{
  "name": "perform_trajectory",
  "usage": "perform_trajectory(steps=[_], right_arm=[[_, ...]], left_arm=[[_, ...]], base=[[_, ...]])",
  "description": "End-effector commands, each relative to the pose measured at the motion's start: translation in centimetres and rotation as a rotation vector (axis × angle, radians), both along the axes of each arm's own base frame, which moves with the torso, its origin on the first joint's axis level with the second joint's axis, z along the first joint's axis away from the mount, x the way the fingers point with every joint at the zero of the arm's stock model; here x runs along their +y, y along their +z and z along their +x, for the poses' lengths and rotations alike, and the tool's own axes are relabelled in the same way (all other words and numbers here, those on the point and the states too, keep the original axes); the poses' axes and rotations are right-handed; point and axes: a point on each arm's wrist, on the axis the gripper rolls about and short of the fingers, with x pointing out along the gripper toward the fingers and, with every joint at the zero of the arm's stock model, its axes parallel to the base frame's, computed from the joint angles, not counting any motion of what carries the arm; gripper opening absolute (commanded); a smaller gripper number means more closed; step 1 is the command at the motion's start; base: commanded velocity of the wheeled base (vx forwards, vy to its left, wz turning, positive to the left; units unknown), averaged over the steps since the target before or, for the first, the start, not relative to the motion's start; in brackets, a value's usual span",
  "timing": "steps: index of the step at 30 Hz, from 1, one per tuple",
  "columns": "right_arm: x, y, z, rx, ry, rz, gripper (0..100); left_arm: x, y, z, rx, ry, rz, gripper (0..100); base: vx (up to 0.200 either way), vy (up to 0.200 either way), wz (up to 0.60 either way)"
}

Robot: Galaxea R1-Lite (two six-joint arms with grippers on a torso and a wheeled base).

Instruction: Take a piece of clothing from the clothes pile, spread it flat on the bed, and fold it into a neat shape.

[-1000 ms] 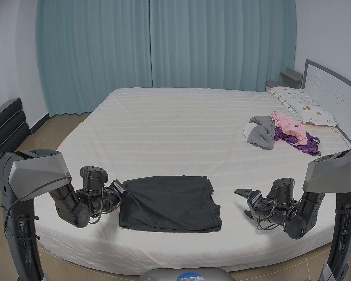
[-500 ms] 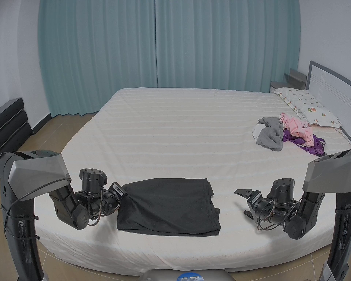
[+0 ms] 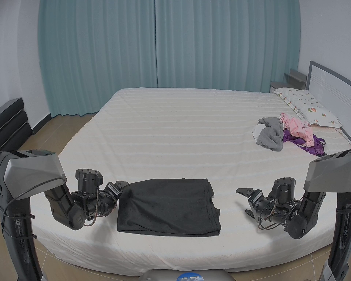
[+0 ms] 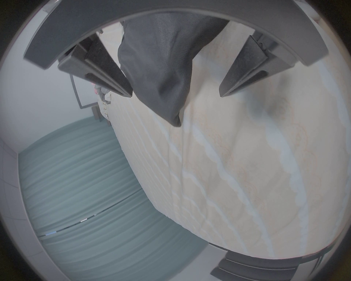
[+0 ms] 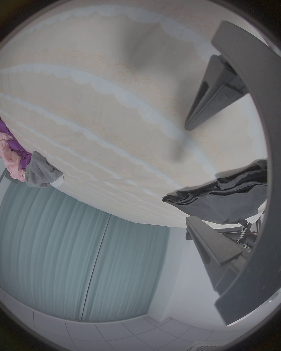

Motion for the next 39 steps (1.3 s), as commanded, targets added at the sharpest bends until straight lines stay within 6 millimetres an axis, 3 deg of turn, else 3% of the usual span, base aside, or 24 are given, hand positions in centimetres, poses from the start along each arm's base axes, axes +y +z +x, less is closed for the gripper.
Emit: perform_trajectory(steps=[1, 9, 11, 13, 14, 17, 18, 20, 22, 26, 32, 34, 36, 37, 39], right_arm=[[-0.1, 1.2, -0.2, -0.034, -0.006, 0.002, 100], [-1.5, 5.3, -2.7, -0.188, -0.009, -0.069, 100], [-2.5, 8.0, -4.6, -0.300, -0.048, -0.118, 100], [-2.7, 9.1, -5.6, -0.343, -0.053, -0.129, 100], [-3.4, 11.1, -7.8, -0.417, -0.053, -0.155, 100], [-4.3, 13.2, -10.9, -0.511, -0.052, -0.173, 100], [-4.3, 13.2, -10.9, -0.511, -0.052, -0.173, 100], [-5.1, 15.0, -13.9, -0.626, -0.050, -0.212, 100], [-5.4, 15.4, -14.9, -0.660, -0.046, -0.245, 100], [-6.4, 16.9, -18.4, -0.803, -0.033, -0.393, 100], [-7.9, 16.3, -23.4, -0.815, 0.014, -0.596, 100], [-8.4, 15.6, -25.2, -0.812, 0.041, -0.662, 100], [-8.5, 15.5, -25.7, -0.813, 0.049, -0.681, 100], [-8.9, 15.0, -27.3, -0.811, 0.076, -0.747, 100], [-9.1, 14.9, -28.3, -0.806, 0.087, -0.785, 100]], left_arm=[[0.9, 1.5, -0.3, -0.028, 0.037, -0.027, 100], [2.3, 5.3, -1.6, -0.116, 0.081, -0.053, 100], [3.5, 8.2, -3.4, -0.189, 0.105, -0.062, 100], [4.0, 9.4, -4.2, -0.221, 0.116, -0.066, 100], [4.6, 11.8, -5.8, -0.293, 0.130, -0.075, 100], [4.9, 14.3, -8.7, -0.375, 0.132, -0.086, 100], [4.9, 14.3, -8.7, -0.375, 0.132, -0.086, 100], [5.3, 16.3, -12.0, -0.468, 0.128, -0.072, 100], [5.5, 17.2, -12.9, -0.512, 0.128, -0.044, 100], [6.3, 19.2, -17.5, -0.664, 0.132, 0.056, 100], [6.8, 18.7, -24.5, -0.822, 0.119, 0.190, 100], [6.9, 18.5, -26.3, -0.858, 0.115, 0.273, 100], [7.0, 18.5, -26.7, -0.864, 0.115, 0.294, 100], [7.1, 18.4, -28.7, -0.892, 0.110, 0.349, 100], [7.1, 18.3, -30.1, -0.906, 0.103, 0.367, 100]], base=[[0.000, 0.000, 0.00], [0.000, 0.000, 0.00], [0.000, 0.000, 0.00], [0.000, 0.000, 0.00], [0.000, 0.000, 0.00], [0.000, 0.000, 0.00], [0.000, 0.000, 0.00], [0.000, 0.000, 0.00], [0.000, 0.000, 0.00], [0.000, 0.000, 0.00], [0.000, 0.000, 0.00], [0.000, 0.000, 0.00], [0.000, 0.000, 0.00], [0.000, 0.000, 0.00], [0.000, 0.000, 0.00]])
